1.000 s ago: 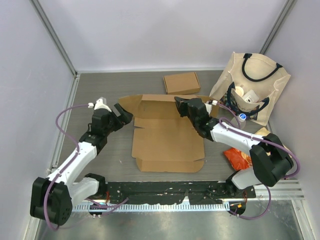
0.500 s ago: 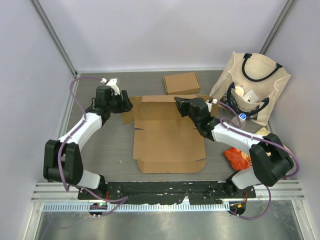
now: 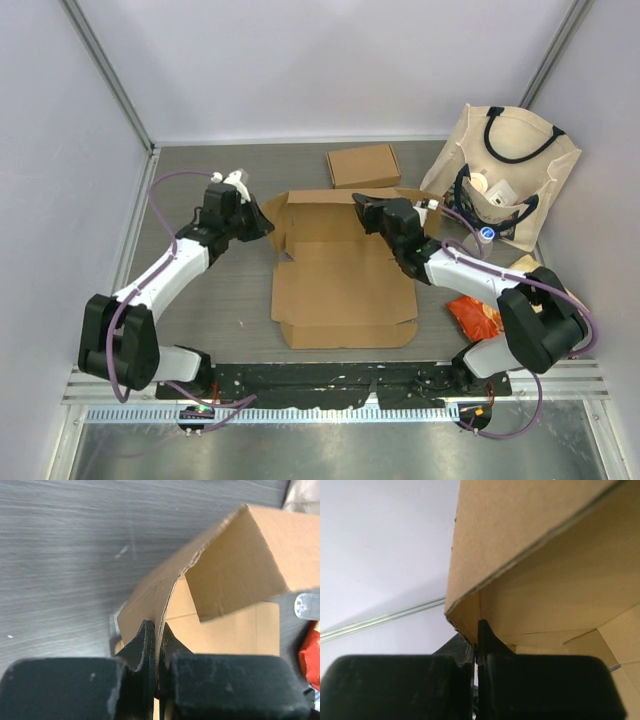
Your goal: Fold the paper box
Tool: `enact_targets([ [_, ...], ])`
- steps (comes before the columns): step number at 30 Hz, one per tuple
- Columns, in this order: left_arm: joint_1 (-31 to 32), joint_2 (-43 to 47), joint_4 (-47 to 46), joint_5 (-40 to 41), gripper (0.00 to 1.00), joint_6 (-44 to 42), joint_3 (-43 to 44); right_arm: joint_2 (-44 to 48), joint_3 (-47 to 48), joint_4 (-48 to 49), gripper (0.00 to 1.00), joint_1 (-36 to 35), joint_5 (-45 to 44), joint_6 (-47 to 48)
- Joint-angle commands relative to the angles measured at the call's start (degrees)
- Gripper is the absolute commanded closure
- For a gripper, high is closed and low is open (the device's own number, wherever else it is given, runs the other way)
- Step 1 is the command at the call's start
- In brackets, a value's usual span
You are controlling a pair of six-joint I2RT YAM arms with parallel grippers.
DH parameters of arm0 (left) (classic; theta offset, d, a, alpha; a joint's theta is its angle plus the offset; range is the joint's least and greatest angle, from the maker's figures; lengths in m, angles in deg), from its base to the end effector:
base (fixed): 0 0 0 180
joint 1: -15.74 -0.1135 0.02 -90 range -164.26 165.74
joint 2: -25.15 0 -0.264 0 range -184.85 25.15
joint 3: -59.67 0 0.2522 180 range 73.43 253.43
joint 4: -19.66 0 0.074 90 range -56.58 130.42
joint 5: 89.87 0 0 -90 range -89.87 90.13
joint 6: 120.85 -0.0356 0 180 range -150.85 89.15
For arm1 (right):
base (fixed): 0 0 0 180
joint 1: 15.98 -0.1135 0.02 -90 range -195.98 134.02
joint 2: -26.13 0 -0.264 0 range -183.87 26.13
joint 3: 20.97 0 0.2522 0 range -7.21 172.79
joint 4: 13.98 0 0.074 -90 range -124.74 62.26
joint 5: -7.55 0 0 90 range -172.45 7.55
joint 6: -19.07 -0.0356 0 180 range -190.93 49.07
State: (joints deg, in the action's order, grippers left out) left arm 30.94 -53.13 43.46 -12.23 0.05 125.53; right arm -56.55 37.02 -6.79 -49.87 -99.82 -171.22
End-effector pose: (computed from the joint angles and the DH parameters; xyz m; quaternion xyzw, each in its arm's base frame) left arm 0.2879 -0.0861 0.2535 -0.0729 0.8850 -0.2644 0.3762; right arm 0.2703 0.1688 0.2375 0.5112 0.6182 0.4910 0.3397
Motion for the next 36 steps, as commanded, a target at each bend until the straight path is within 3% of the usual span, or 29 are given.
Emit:
enact_targets([
  [1,4.05,6.11,-8.28,2.34,1.00,11.09,-3.39,2.34,-1.42,-2.22,0.99,-0.65,-0.65,0.45],
  [7,8.08,11.39,-22.33,5.32,1.00,14.90,-13.05,3.66,-2.39,-2.67,0.99,-1.97,-2.41,0.36],
  [13,10.90,10.96,-23.49,9.54,0.98,10.42,-17.72,5.85,-7.38,0.30,0.99,-2.23,-1.62,7.54],
  [16,12.39,12.01,-25.94,11.75,0.84,9.45,-20.79,7.00,-12.12,6.09,0.99,-2.67,-2.23,13.44],
  [17,12.40,12.36,-27.78,11.48,0.71,9.45,-21.68,7.17,-13.19,7.51,0.99,-2.67,-2.32,15.37],
  [21,12.48,17.26,-28.33,9.38,0.38,9.45,-25.10,7.18,-15.57,10.16,0.99,-2.67,-2.59,16.79],
  [23,12.31,21.56,-24.83,9.63,0.33,9.80,-25.64,7.44,-16.10,10.95,0.99,-2.50,-2.24,16.71],
  [25,12.31,30.96,-17.12,11.91,0.33,8.23,-25.03,8.22,-15.75,10.52,0.99,-2.32,-2.06,17.41],
  [27,12.40,40.95,-12.70,19.44,0.38,6.56,-25.03,8.67,-15.14,9.20,0.99,-2.06,-1.88,17.67],
  [29,12.22,45.48,-5.85,27.08,0.55,6.10,-24.76,8.93,-14.96,9.20,0.99,-1.71,-1.36,17.41],
  [30,12.13,46.89,-3.48,34.52,0.57,7.33,-24.15,8.76,-14.79,9.20,0.99,-1.53,-1.01,16.89],
  [33,11.87,41.92,-0.29,33.48,0.49,5.15,-21.79,8.58,-14.43,9.46,0.99,-1.27,-0.13,16.44],
  [36,12.04,26.55,-0.73,19.86,0.52,0.22,-15.83,8.67,-14.52,9.63,0.99,-1.27,-0.21,15.65],
])
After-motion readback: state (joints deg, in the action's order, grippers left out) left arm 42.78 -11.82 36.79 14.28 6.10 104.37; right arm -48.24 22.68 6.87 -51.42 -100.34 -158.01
